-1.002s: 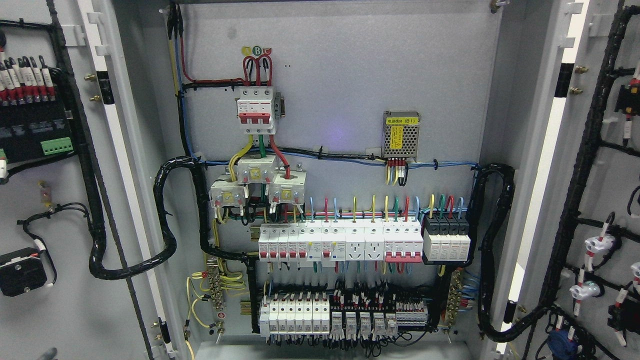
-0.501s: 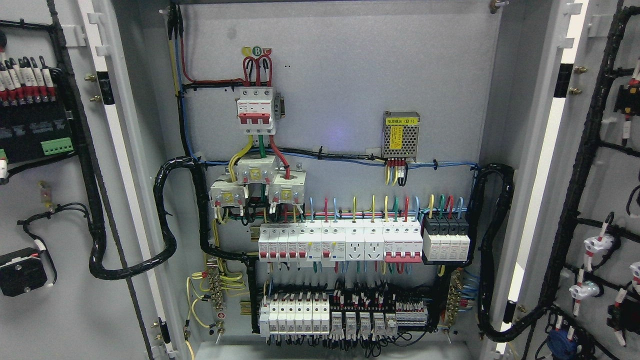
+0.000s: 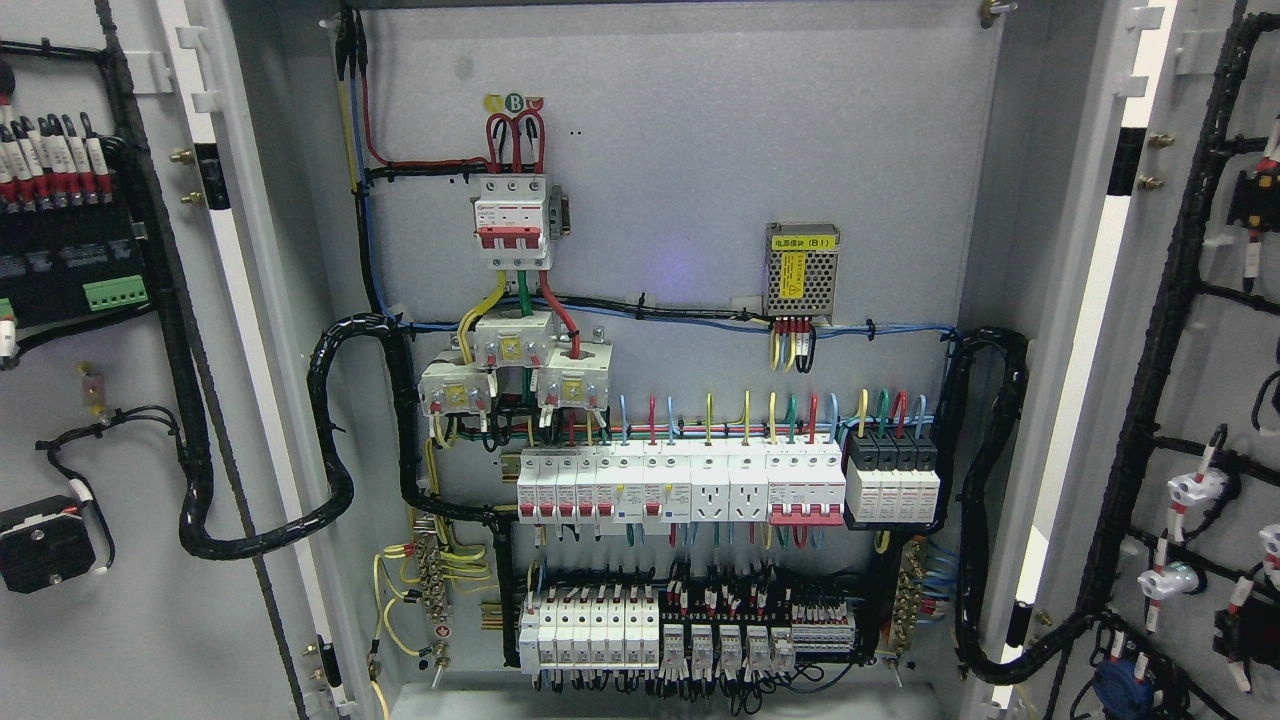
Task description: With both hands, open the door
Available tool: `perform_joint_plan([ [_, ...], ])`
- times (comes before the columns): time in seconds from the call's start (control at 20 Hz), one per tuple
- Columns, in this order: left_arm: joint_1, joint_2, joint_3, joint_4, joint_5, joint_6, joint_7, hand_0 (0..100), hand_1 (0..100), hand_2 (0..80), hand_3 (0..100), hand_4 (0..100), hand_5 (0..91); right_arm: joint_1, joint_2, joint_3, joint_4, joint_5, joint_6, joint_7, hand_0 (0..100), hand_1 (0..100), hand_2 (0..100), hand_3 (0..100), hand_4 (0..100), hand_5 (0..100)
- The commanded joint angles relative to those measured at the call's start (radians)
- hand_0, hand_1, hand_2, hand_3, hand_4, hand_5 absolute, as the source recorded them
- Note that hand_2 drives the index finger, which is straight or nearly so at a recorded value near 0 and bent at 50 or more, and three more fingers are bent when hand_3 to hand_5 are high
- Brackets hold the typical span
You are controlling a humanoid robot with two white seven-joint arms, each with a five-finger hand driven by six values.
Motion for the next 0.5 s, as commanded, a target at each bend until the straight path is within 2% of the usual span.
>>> perform_joint_plan([
  [0.0, 0.014, -0.043, -0.057, 0.346, -0.012, 0.003, -0.004, 0, 0, 0.0, 0, 3, 0.0, 0.010, 0.062, 0.083, 0.323, 0.000, -0.016, 0.001, 11, 0, 0, 0, 0, 0],
  [0.3, -0.029, -0.063, -0.055, 0.608, -0.092, 0.003, -0.003, 0, 0, 0.0, 0, 3, 0.0, -0.007, 0.114, 0.095, 0.519, 0.005, 0.001, 0.001, 11, 0, 0, 0, 0, 0],
  [0.45, -0.076, -0.090, -0.043, 0.761, -0.122, 0.003, -0.004, 0, 0, 0.0, 0, 3, 0.0, -0.081, 0.162, 0.092, 0.666, 0.005, 0.056, -0.001, 11, 0, 0, 0, 0, 0],
])
